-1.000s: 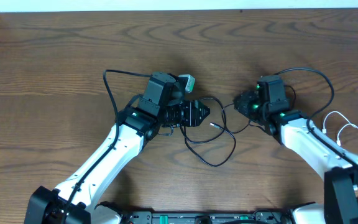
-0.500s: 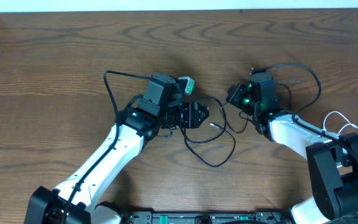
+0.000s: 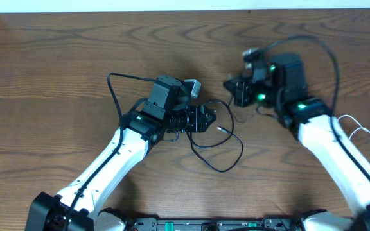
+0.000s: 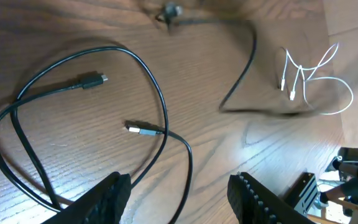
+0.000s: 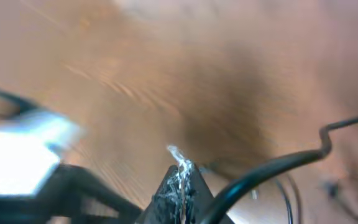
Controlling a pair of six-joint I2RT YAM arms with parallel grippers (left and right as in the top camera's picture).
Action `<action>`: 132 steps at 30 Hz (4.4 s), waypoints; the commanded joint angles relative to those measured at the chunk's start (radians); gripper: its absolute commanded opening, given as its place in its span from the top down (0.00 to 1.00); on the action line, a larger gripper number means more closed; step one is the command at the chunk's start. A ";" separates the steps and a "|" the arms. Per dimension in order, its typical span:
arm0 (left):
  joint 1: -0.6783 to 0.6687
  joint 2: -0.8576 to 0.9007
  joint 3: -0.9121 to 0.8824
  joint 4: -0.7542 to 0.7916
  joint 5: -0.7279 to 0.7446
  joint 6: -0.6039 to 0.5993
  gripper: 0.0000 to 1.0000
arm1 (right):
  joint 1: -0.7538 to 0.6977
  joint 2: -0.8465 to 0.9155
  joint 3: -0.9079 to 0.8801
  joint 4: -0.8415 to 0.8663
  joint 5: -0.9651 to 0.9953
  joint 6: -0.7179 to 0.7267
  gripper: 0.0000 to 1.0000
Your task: Untangle cables
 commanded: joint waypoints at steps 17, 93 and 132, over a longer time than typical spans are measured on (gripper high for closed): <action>0.000 0.007 0.008 -0.006 -0.006 0.017 0.44 | -0.595 -0.006 0.563 -0.614 0.341 -0.248 0.99; 0.277 0.003 0.008 -0.339 -0.395 -0.142 0.45 | 0.070 0.374 -0.385 0.447 -0.116 0.087 0.75; 0.276 0.003 0.008 -0.345 -0.390 -0.146 0.45 | -0.160 0.324 -0.139 0.979 -0.528 0.563 0.98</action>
